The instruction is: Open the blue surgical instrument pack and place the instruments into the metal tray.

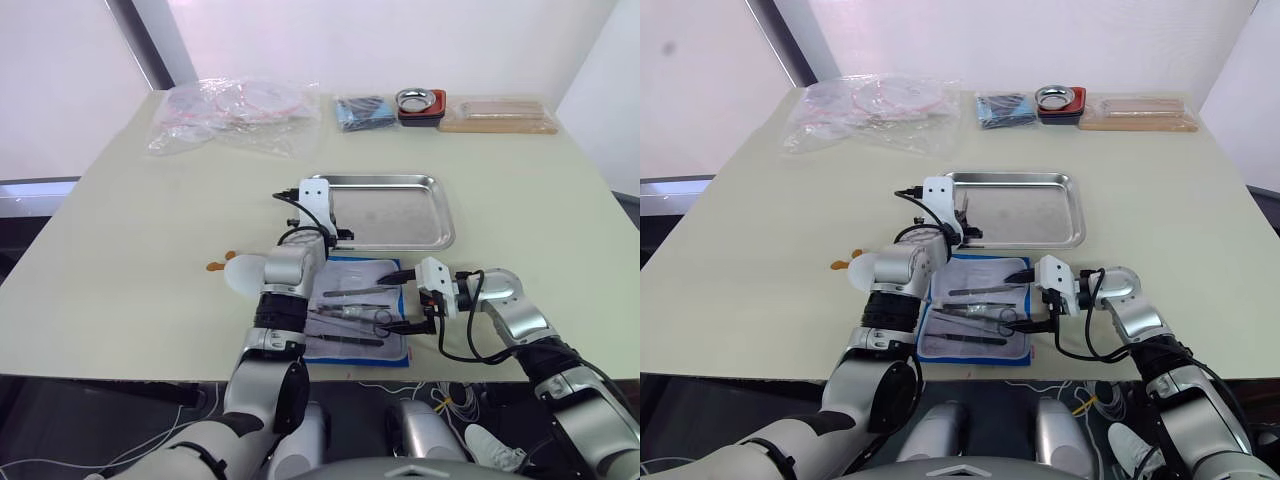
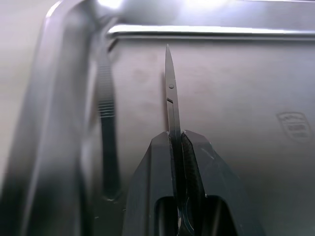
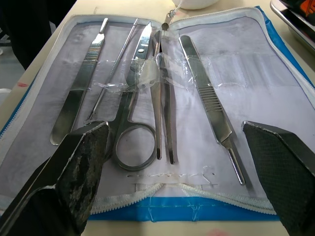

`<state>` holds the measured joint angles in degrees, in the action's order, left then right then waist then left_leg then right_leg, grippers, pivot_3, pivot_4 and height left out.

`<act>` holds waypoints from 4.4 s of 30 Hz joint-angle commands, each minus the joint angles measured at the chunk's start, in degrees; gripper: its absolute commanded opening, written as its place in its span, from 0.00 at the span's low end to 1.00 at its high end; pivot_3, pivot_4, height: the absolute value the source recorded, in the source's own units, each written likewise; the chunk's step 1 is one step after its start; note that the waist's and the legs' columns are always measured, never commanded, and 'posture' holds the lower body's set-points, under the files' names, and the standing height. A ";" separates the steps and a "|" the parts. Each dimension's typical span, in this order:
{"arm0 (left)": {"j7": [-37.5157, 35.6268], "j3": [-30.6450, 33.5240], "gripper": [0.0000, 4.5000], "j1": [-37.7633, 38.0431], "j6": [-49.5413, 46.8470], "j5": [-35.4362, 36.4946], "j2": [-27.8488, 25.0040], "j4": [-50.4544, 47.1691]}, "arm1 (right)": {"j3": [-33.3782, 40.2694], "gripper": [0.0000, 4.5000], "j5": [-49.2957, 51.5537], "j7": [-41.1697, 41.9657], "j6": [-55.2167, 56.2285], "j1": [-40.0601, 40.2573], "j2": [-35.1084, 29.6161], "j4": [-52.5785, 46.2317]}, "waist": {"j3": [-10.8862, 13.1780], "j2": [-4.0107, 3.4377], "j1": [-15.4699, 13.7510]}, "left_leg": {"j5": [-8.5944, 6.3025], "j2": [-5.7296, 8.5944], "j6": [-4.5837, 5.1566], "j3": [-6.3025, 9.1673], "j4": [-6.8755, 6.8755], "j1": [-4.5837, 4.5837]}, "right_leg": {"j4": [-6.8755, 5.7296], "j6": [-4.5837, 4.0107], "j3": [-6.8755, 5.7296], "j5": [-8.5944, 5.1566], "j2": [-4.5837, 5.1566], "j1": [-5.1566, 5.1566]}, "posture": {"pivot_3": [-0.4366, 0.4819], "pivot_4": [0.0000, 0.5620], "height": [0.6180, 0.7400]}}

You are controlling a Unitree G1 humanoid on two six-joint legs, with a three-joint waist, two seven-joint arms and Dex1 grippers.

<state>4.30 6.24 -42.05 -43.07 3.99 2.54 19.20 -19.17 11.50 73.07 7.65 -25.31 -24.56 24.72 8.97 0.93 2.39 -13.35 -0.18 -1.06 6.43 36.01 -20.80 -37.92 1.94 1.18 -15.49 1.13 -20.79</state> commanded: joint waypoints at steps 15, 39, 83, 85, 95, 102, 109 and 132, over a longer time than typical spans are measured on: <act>1.12 -0.33 0.18 -0.78 2.08 -0.17 -0.49 -1.37 | -4.38 1.00 -7.45 -1.61 -2.30 3.67 -1.12 5.79 | 0.00 0.00 0.01 | 0.05 0.00 -0.21 0.01 -0.05 0.02 | 0.01 0.00 0.01 0.00 0.00 0.00 | 0.48 0.27 1.00; -27.63 -10.94 0.54 1.68 12.19 3.21 -13.75 -10.30 | -4.30 1.00 -7.18 -2.31 -2.05 4.18 0.14 6.14 | 0.02 0.05 0.21 | 0.34 -0.14 -0.74 0.03 -0.77 0.24 | 0.15 -0.02 -0.02 -0.01 -0.08 -0.02 | 0.48 0.27 1.00; -96.80 -6.16 0.99 24.00 42.38 35.00 -65.52 -15.67 | -2.96 1.00 -5.97 -2.27 -0.24 6.29 -0.76 4.78 | 0.08 0.41 -0.05 | 0.33 -0.79 -0.70 -0.70 -1.47 0.00 | 0.34 -0.40 0.58 -0.23 0.04 -0.84 | 0.48 0.27 1.00; -96.80 -6.95 0.99 23.69 42.70 34.73 -65.60 -15.36 | -3.01 1.00 -6.11 -2.39 -0.14 6.32 -0.78 4.78 | 0.08 0.42 -0.05 | 0.33 -0.79 -0.70 -0.73 -1.47 0.00 | 0.34 -0.40 0.59 -0.23 0.00 -0.85 | 0.48 0.27 1.00; -94.49 -11.43 0.99 18.10 46.66 23.62 -59.48 -10.11 | -3.23 1.00 -6.21 -2.47 -0.67 6.54 -0.94 3.79 | 0.06 0.49 -0.11 | 0.34 -0.63 -0.70 -0.88 -1.48 0.02 | 0.34 -0.40 0.69 -0.23 -0.20 -0.86 | 0.48 0.27 1.00; -90.42 -14.29 0.88 14.35 46.34 17.11 -51.24 -7.07 | -3.43 1.00 -6.44 -2.69 -0.82 6.22 -0.68 4.12 | 0.02 0.56 -0.07 | 0.34 -0.45 -0.69 -0.93 -1.48 0.03 | 0.32 -0.39 0.79 -0.22 -0.18 -0.86 | 0.48 0.27 1.00; -86.71 -17.24 0.60 12.44 47.72 10.68 -44.66 -4.14 | -3.44 1.00 -6.51 -3.08 -0.97 5.80 -0.30 4.15 | -0.09 0.75 -0.03 | 0.34 -0.45 -0.68 -0.93 -1.47 0.06 | 0.25 -0.32 0.81 -0.18 -0.20 -0.85 | 0.48 0.27 1.00; -86.50 -21.05 0.60 11.48 54.32 2.41 -37.14 9.39 | -4.39 1.00 -7.11 -3.13 -0.83 5.82 -0.29 4.04 | -0.17 0.70 0.09 | 0.35 -0.43 -0.68 -0.97 -1.43 0.14 | 0.17 -0.18 0.88 -0.09 -0.24 -0.82 | 0.48 0.27 1.00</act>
<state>-81.14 -14.15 -31.17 11.72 6.94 -34.06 27.70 -19.18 11.86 71.23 9.41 -23.15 -23.42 22.98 8.80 1.63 2.49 -13.01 -0.61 -1.74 5.46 34.58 -20.65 -37.76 1.76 2.06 -15.58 0.89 -21.61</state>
